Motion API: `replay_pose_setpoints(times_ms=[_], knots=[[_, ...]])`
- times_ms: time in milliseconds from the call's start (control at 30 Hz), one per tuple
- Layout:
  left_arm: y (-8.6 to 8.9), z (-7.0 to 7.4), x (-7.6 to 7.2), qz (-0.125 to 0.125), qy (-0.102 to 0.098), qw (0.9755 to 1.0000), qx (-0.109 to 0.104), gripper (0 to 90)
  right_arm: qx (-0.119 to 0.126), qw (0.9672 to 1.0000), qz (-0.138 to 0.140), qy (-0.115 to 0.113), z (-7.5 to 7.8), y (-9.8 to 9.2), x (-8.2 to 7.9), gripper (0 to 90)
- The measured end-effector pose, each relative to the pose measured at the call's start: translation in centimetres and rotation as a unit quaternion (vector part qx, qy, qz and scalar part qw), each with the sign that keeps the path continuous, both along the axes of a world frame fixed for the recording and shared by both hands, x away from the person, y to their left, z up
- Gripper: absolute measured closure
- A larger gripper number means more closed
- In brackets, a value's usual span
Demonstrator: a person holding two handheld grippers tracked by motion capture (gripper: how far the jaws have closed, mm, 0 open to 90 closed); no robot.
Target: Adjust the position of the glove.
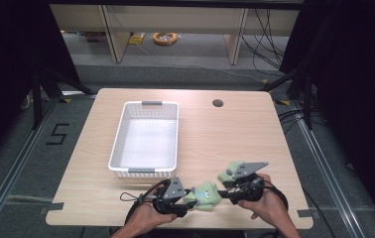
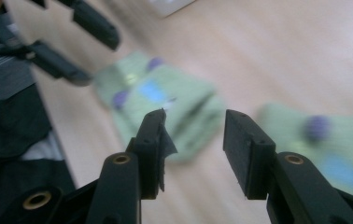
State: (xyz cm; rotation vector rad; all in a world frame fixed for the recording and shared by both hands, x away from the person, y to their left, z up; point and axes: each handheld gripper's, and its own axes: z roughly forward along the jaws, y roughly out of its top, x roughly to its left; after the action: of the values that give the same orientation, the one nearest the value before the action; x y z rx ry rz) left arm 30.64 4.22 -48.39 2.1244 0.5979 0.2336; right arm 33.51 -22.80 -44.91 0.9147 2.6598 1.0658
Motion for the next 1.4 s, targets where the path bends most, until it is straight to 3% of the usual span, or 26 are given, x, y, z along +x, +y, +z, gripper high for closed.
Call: replay_pose_setpoints(times_ms=[67, 167, 233, 300, 333, 367, 433, 500, 567, 600, 633, 667, 733, 800, 867, 900, 1000, 1133, 1167, 1200, 1267, 1300, 1333, 1400], knots=[[-0.5, 0.5, 0.3, -0.003, -0.001, 1.0, -0.003, 52.2, -0.016, 0.9993, -0.027, -0.021, 0.7, -1.2, 0.6, 58.9], [-1.6, 1.2, 1.2, -0.002, -0.008, 1.0, 0.0, 52.0, -0.036, 0.997, -0.062, -0.03, 1.0, -3.1, 1.9, 58.7], [-2.5, 1.3, 2.1, -0.004, -0.006, 0.9999, 0.011, 51.6, -0.041, 0.9952, -0.085, -0.025, 1.0, -4.2, 2.8, 58.4], [-3.5, 1.0, 2.8, -0.003, 0.009, 1.0, 0.002, 52.2, -0.049, 0.9933, -0.103, -0.019, 0.9, -5.1, 3.5, 58.4], [-3.8, 0.9, 3.1, -0.006, 0.011, 0.9999, 0.011, 53.0, -0.048, 0.9924, -0.113, -0.006, 0.8, -5.3, 3.7, 58.4], [-4.3, 0.7, 3.3, -0.005, 0.012, 0.9998, 0.012, 53.1, -0.047, 0.9921, -0.115, -0.017, 0.4, -5.6, 4.1, 58.4], [-5.0, 0.6, 3.7, -0.003, 0.01, 0.9998, 0.014, 54.4, -0.053, 0.9906, -0.126, -0.01, 0.1, -6.0, 4.5, 58.5], [-5.7, 0.6, 4.1, -0.008, 0.009, 0.9997, 0.02, 55.7, -0.054, 0.9906, -0.126, -0.009, -0.3, -6.3, 4.8, 59.4], [-6.2, 0.8, 4.4, -0.006, 0.008, 0.9998, 0.019, 56.5, -0.051, 0.9899, -0.132, 0.007, -0.6, -6.5, 5.1, 59.5], [-6.6, 0.8, 4.6, -0.01, 0.008, 0.9998, 0.017, 57.0, -0.056, 0.9898, -0.131, -0.001, -0.9, -6.6, 5.3, 59.7], [-6.9, 0.9, 4.8, -0.014, 0.005, 0.9996, 0.023, 57.0, -0.053, 0.9893, -0.135, 0.009, -0.9, -6.6, 5.3, 59.9], [-7.3, 0.9, 4.9, -0.016, 0.007, 0.9996, 0.023, 57.0, -0.055, 0.9895, -0.133, 0.003, -1.2, -6.6, 5.5, 60.1], [-8.0, 0.8, 5.2, -0.015, 0.011, 0.9995, 0.024, 57.0, -0.06, 0.9896, -0.13, 0.014, -1.3, -6.7, 5.7, 60.1], [-8.7, 0.6, 5.5, -0.019, 0.016, 0.9994, 0.025, 57.8, -0.051, 0.9891, -0.138, 0.01, -1.6, -6.6, 5.8, 60.3], [-9.3, 0.3, 5.7, -0.022, 0.016, 0.9992, 0.03, 58.0, -0.053, 0.9882, -0.141, 0.026, -1.4, -6.6, 5.9, 60.8], [-9.6, 0.1, 5.8, -0.025, 0.019, 0.999, 0.032, 58.4, -0.056, 0.9898, -0.13, 0.012, -1.7, -6.8, 6.0, 60.9], [-10.4, -0.1, 6.0, -0.028, 0.02, 0.9987, 0.038, 59.3, -0.053, 0.9898, -0.132, 0.016, -1.9, -6.8, 6.2, 61.3], [-11.5, 0.0, 6.4, -0.042, 0.021, 0.9973, 0.056, 59.5, -0.053, 0.9895, -0.133, 0.023, -2.0, -6.8, 6.3, 61.3], [-11.7, 0.0, 6.4, -0.043, 0.026, 0.9968, 0.063, 59.4, -0.044, 0.9896, -0.136, 0.014, -2.3, -6.8, 6.4, 61.4], [-11.9, 0.0, 6.6, -0.054, 0.024, 0.995, 0.081, 59.2, -0.055, 0.9893, -0.133, 0.025, -2.1, -6.9, 6.4, 61.3], [-12.3, -0.2, 6.7, -0.052, 0.021, 0.994, 0.094, 59.1, -0.053, 0.9893, -0.133, 0.026, -2.2, -6.9, 6.5, 61.3], [-12.7, -0.5, 6.6, -0.041, 0.022, 0.995, 0.089, 59.0, -0.05, 0.9886, -0.138, 0.034, -2.3, -6.8, 6.5, 61.4], [-12.9, -0.7, 6.7, -0.042, 0.023, 0.9943, 0.095, 59.2, -0.048, 0.9888, -0.139, 0.024, -2.7, -6.7, 6.7, 61.5], [-13.0, -0.9, 6.9, -0.049, 0.021, 0.9918, 0.116, 59.7, -0.055, 0.988, -0.139, 0.04, -2.6, -6.7, 6.7, 61.8]])
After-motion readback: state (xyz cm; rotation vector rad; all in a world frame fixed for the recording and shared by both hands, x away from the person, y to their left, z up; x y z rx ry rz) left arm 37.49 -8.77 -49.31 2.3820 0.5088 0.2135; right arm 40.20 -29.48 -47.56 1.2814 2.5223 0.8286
